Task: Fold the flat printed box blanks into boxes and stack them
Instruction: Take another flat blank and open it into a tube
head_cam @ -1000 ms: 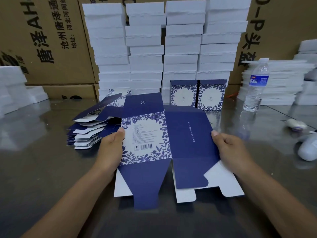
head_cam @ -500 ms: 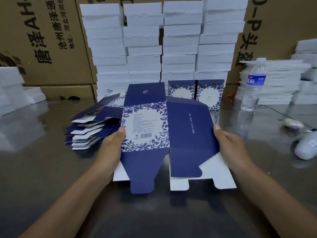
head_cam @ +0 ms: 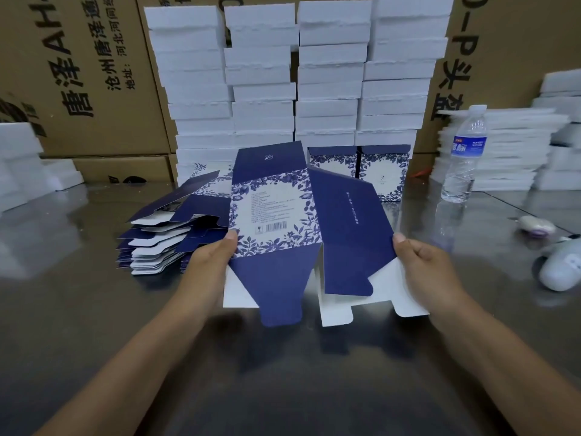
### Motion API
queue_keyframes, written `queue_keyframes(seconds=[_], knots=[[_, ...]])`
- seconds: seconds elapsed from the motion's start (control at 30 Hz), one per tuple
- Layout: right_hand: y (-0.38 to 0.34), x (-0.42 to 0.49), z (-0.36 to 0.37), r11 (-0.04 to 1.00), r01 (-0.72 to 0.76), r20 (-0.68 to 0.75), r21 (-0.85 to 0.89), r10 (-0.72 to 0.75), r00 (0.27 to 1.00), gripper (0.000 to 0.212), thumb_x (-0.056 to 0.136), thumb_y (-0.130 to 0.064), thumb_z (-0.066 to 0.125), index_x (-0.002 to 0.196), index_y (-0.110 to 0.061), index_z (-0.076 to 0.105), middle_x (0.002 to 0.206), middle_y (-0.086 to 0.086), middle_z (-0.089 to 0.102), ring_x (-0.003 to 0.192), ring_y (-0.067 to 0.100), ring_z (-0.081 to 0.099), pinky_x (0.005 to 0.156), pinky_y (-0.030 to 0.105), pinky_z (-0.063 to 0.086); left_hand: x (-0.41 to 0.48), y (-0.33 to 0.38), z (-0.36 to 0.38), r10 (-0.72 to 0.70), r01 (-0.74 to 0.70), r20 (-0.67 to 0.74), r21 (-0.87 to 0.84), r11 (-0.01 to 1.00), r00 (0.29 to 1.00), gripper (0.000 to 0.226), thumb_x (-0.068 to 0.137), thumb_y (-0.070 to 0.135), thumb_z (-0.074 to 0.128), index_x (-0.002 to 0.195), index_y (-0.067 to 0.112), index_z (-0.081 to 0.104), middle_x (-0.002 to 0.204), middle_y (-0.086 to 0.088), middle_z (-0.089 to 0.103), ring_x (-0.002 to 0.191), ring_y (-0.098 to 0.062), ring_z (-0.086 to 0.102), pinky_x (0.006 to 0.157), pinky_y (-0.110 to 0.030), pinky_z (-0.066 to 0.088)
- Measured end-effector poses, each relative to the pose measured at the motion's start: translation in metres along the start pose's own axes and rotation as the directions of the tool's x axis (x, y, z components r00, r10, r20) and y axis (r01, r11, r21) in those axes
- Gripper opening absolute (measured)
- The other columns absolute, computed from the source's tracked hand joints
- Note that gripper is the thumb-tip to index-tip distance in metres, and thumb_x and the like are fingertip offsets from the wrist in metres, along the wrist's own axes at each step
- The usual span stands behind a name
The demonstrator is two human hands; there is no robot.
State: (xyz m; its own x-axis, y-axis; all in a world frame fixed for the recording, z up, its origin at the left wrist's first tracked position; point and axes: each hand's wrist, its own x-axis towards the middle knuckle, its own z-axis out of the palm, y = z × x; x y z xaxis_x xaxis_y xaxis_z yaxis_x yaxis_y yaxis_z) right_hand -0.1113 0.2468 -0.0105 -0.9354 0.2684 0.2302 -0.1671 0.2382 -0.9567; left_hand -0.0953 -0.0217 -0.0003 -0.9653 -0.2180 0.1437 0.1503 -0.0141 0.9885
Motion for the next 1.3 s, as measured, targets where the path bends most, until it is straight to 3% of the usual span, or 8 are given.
queue_keyframes(seconds=[0.2, 0.37, 0.63, 0.77, 0.93, 1.0, 1.13, 1.3], knots=[[0.0, -0.001, 0.001, 0.999, -0.031, -0.001, 0.023, 0.031, 1.0, 0.049, 0.098, -0.03, 0.045, 0.088, 0.017, 0.055, 0.071, 0.012, 0.053, 0.059, 0.02, 0.047, 0.044, 0.019, 0.036, -0.004, 0.003, 0.0, 0.038, -0.037, 0.022, -0.006, 0.999, 0.999, 0.041, 0.098, 0.039, 0.044, 0.073, 0.035, 0.076, 0.082, 0.003, 0.075, 0.073, -0.012, 0.072, 0.073, -0.031, 0.051], [-0.001, -0.002, 0.0, 0.999, -0.03, -0.004, 0.019, 0.03, 1.0, 0.049, 0.099, -0.028, 0.044, 0.086, 0.019, 0.053, 0.07, 0.012, 0.05, 0.056, 0.021, 0.043, 0.037, 0.014, 0.032, -0.005, 0.006, -0.001, 0.034, -0.033, 0.027, -0.041, 0.999, 0.999, 0.043, 0.096, 0.04, 0.047, 0.067, 0.029, 0.077, 0.075, 0.004, 0.075, 0.065, -0.008, 0.071, 0.051, -0.014, 0.049], [-0.001, -0.002, 0.001, 0.997, 0.017, 0.001, -0.073, -0.017, 1.0, 0.054, 0.099, -0.03, 0.044, 0.081, 0.02, 0.048, 0.071, 0.012, 0.042, 0.064, 0.021, 0.037, 0.042, 0.023, 0.025, -0.005, 0.002, -0.004, 0.055, -0.053, 0.076, -0.029, 0.998, 0.996, 0.036, 0.089, 0.048, 0.052, 0.074, 0.026, 0.077, 0.082, -0.002, 0.076, 0.072, -0.013, 0.072, 0.058, -0.019, 0.053], [0.002, -0.011, 0.007, 0.925, 0.204, 0.014, -0.321, -0.211, 0.977, 0.028, 0.096, -0.028, 0.049, 0.075, -0.01, 0.05, 0.064, 0.003, 0.053, 0.062, 0.023, 0.047, 0.055, 0.027, 0.033, -0.003, 0.005, -0.008, 0.014, -0.003, 0.069, -0.155, 0.988, 0.998, 0.029, 0.089, 0.04, 0.057, 0.079, 0.021, 0.077, 0.09, -0.005, 0.075, 0.08, -0.021, 0.072, 0.073, -0.031, 0.053], [0.006, -0.018, 0.012, 0.83, 0.319, 0.242, -0.457, -0.229, 0.943, 0.01, 0.092, -0.031, 0.054, 0.102, -0.033, 0.051, 0.089, -0.013, 0.055, 0.073, 0.005, 0.056, 0.07, 0.03, 0.047, 0.0, 0.005, -0.005, 0.058, -0.058, 0.0, -0.15, 0.987, 0.998, 0.028, 0.09, 0.024, 0.057, 0.065, 0.016, 0.048, 0.056, -0.007, 0.045, 0.048, -0.013, 0.043, 0.045, -0.017, 0.037], [0.005, -0.02, 0.014, 0.814, 0.352, 0.297, -0.462, -0.232, 0.926, 0.009, 0.094, -0.033, 0.05, 0.1, -0.033, 0.056, 0.092, -0.015, 0.058, 0.076, 0.004, 0.056, 0.071, 0.027, 0.046, 0.0, 0.005, -0.002, 0.042, -0.039, 0.011, -0.198, 0.979, 0.999, 0.027, 0.094, 0.023, 0.055, 0.068, 0.017, 0.05, 0.066, -0.008, 0.045, 0.059, -0.02, 0.043, 0.054, -0.024, 0.041], [0.001, -0.024, 0.013, 0.887, 0.303, 0.335, -0.349, -0.184, 0.924, 0.055, 0.077, -0.072, 0.039, 0.112, -0.034, 0.058, 0.097, -0.019, 0.062, 0.084, -0.001, 0.058, 0.072, 0.02, 0.044, -0.001, 0.004, 0.003, 0.074, -0.042, 0.084, -0.332, 0.942, 0.994, 0.024, 0.097, 0.027, 0.047, 0.079, 0.014, 0.055, 0.056, 0.001, 0.056, 0.051, -0.013, 0.056, 0.05, -0.023, 0.048], [0.0, -0.029, 0.017, 0.886, 0.292, 0.414, -0.361, -0.128, 0.901, 0.106, 0.047, -0.099, 0.036, 0.139, -0.05, 0.015, 0.119, -0.026, 0.05, 0.105, 0.0, 0.055, 0.09, 0.032, 0.046, -0.002, -0.007, 0.007, 0.128, -0.121, 0.267, -0.043, 0.992, 0.955, 0.029, 0.079, 0.052, 0.051, 0.102, 0.042, 0.067, 0.094, 0.003, 0.066, 0.088, -0.012, 0.065, 0.075, -0.028, 0.051]])
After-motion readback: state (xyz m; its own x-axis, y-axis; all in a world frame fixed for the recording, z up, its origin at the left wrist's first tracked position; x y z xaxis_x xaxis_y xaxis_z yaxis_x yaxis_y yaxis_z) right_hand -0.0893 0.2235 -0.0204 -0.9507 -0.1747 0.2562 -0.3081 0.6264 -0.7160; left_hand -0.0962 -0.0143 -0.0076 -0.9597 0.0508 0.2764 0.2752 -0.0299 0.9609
